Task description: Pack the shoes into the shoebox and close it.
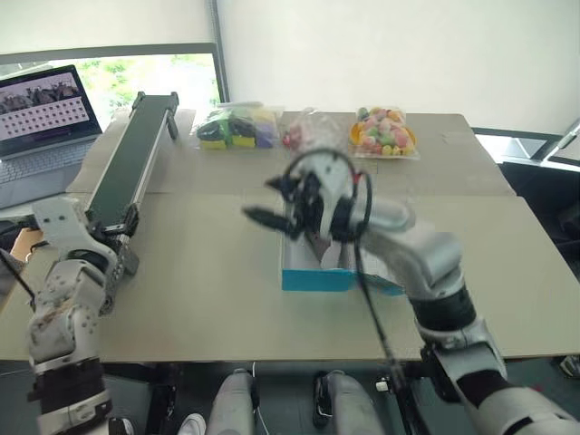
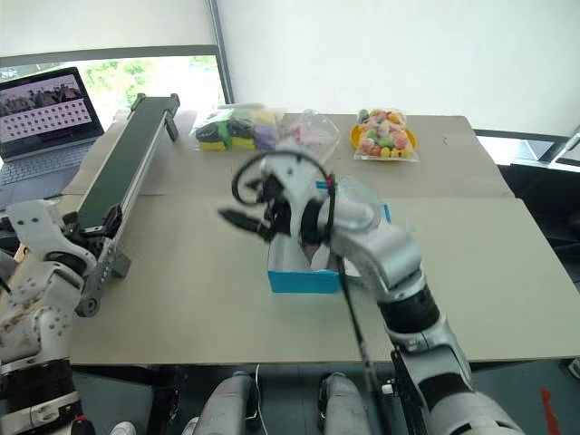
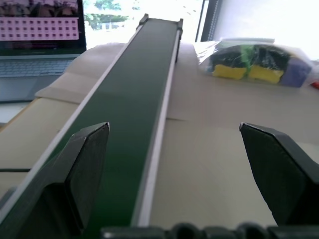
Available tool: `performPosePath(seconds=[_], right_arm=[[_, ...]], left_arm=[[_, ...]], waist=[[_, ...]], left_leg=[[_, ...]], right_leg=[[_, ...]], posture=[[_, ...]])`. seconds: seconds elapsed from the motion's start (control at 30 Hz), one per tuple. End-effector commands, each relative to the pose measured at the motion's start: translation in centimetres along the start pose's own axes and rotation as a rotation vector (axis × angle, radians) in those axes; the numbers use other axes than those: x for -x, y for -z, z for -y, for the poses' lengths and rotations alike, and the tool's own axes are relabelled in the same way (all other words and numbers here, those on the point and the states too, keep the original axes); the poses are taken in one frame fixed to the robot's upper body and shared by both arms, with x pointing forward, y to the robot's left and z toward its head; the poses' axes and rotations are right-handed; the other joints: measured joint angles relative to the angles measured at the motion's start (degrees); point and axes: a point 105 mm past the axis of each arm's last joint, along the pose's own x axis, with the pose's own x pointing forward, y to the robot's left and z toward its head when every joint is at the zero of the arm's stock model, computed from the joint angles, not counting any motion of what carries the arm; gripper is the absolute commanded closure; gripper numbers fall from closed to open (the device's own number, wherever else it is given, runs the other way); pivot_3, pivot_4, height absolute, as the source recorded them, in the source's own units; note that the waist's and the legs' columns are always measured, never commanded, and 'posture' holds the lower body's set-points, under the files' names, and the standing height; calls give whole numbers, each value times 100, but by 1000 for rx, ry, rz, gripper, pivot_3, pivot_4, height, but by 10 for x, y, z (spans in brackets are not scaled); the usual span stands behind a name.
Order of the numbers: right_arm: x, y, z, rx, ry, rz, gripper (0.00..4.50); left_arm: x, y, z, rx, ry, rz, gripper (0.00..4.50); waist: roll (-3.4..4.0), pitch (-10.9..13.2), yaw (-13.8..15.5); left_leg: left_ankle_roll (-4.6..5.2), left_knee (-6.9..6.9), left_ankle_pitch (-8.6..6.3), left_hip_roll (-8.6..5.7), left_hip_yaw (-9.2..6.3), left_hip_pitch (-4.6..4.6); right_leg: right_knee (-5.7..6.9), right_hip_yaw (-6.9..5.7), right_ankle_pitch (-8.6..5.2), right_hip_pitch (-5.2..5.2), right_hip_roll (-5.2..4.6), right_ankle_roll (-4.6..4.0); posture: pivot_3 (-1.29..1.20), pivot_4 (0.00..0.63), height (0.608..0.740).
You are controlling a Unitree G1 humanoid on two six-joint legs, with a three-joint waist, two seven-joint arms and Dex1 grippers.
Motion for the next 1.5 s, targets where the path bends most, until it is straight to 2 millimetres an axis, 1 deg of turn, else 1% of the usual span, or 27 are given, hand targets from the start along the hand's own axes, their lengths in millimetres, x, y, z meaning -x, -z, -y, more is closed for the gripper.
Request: performPosePath(seconds=[0.03, 0.17, 0.27, 0.33, 0.37, 0.53, 0.63, 0.73, 0.9, 1.03, 1.5], right_arm=[[0, -4, -5, 83, -33, 66, 608], [-2, 8, -3, 89, -28, 45, 608], [-3, 9, 1, 73, -9, 49, 608], [-4, 9, 3, 57, 1, 53, 95], [-4, 10, 2, 48, -2, 50, 25], [-5, 11, 5, 21, 11, 60, 25], [-6, 11, 9, 57, 41, 52, 25], [-8, 11, 10, 68, 53, 45, 25], [-10, 14, 10, 78, 64, 22, 25], [-10, 14, 9, 67, 65, 26, 25], [-10, 18, 14, 63, 105, 7, 25]], left_arm=[[2, -8, -14, -16, -45, 25, 0], [6, -4, -19, -20, -51, 6, 0], [8, -4, -22, -12, -63, 11, 0], [9, -6, -23, -10, -66, 17, 0], [10, -6, -23, -8, -64, 19, 0], [11, -6, -23, -5, -63, 27, 0], [12, -4, -22, -11, -64, 20, 0], [12, 2, -21, -12, -64, 3, 0], [12, 13, -12, -6, -45, -23, 0], [11, 14, -9, -6, -35, -25, 0], [8, 11, -11, -11, -29, -25, 0]], waist=[[-1, 0, 11], [-2, -1, 24], [-2, -1, 27], [-2, -1, 29], [-2, -1, 29], [-2, -1, 29], [-2, -1, 33], [-2, -1, 34], [-3, -1, 39], [-4, -2, 35], [-4, -2, 36]], left_leg=[[-1, 0, 0, 1, 0, 1], [-3, -2, -2, 9, -2, 6], [-4, -3, -2, 9, -1, 7], [-3, -5, -2, 7, 2, 2], [-3, -5, -2, 7, 2, 3], [-4, -5, -2, 7, 4, 3], [-4, -3, -2, 7, 4, 4], [-5, -3, -2, 8, 3, 5], [-5, -3, -2, 8, 4, 5], [-5, -3, -2, 7, 5, 4], [-5, 0, -2, 8, 4, 5]], right_leg=[[-1, -2, -4, 0, 0, -7], [-1, -10, -12, 0, 1, -20], [1, -10, -12, -1, 1, -21], [3, -7, -7, -7, 1, -13], [3, -7, 1, -6, 1, 0], [3, -6, 5, -6, 1, 6], [5, -7, 2, -6, 1, 1], [5, -7, -11, -6, 1, -20], [8, -7, -11, -6, 0, -21], [9, -7, 1, -6, 1, -1], [11, -7, 0, -6, 0, -2]], posture=[[0, 150, 681], [0, 150, 681], [0, 150, 681], [0, 150, 681], [0, 150, 681], [0, 150, 681], [0, 150, 681], [0, 150, 681], [0, 150, 681], [0, 150, 681], [0, 150, 681]])
